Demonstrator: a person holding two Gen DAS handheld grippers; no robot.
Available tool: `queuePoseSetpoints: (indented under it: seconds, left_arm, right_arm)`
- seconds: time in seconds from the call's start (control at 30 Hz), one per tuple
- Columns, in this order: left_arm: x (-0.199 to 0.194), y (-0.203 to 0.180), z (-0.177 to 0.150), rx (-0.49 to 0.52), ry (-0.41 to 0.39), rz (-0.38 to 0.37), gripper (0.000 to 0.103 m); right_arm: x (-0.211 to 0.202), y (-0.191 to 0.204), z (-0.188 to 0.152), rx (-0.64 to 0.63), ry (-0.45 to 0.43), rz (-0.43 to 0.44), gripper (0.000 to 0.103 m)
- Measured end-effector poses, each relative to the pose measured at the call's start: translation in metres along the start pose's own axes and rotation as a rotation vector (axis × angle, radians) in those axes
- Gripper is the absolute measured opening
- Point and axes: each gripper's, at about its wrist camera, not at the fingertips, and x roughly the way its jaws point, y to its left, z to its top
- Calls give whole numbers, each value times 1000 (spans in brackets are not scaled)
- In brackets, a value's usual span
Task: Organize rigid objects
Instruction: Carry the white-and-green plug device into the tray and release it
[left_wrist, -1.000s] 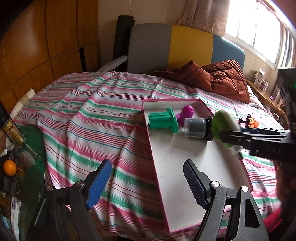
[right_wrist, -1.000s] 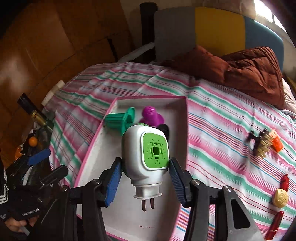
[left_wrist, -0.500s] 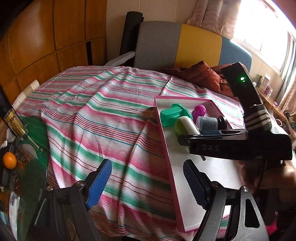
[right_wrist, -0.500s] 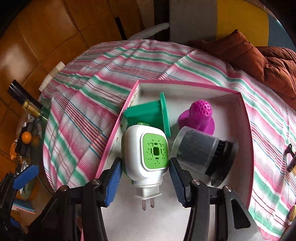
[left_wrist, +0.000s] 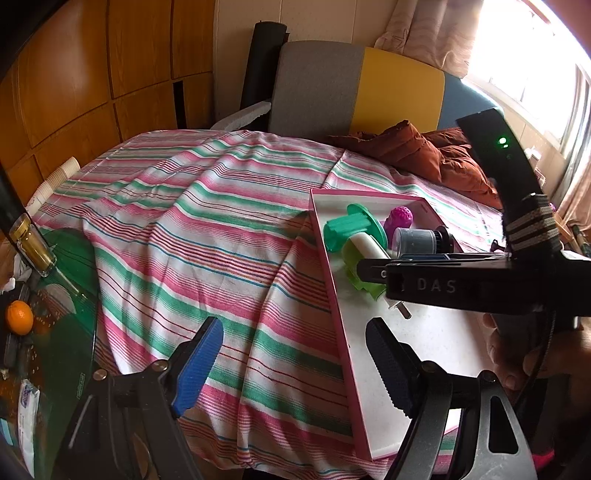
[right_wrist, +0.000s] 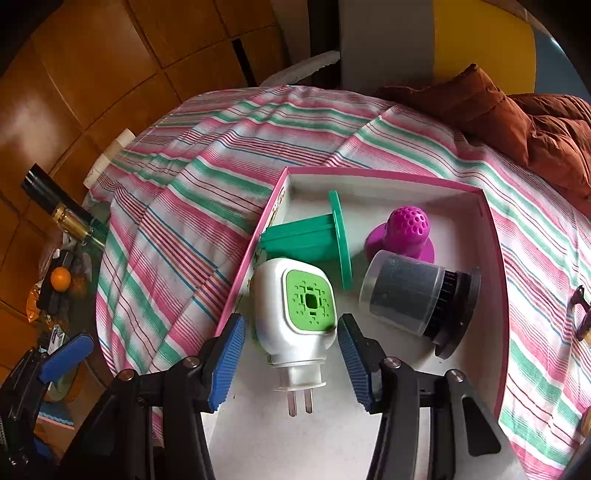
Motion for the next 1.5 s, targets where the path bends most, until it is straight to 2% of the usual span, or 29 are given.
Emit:
queuePoseSetpoints:
  seconds: [0.37,0.57,0.63,1.03,1.3,1.5]
  left_arm:
    - [-4,0,-1,1,-5,2,80]
    - [-6,-1,-3,8,-8,3,80]
    - [-6,-1,-3,6,-4,4,80]
    - [-7,2,-5,-1,-4,8,80]
    - [-6,-1,-6,8,-2,0,80]
    - [-2,-12,-1,23,-2,-22,80]
  right_arm:
    - [-25,-5,-10,36,-56,46,53]
    - [-26,-3,-12,44,-62,54,53]
    - [-27,2,-12,26,-70,51,39]
    - [-27,10,-15,10,-76,60,37]
    - [-48,-6,-20,43,-118,32,37]
    - [-66,-24,-29,50,-142,-27,37]
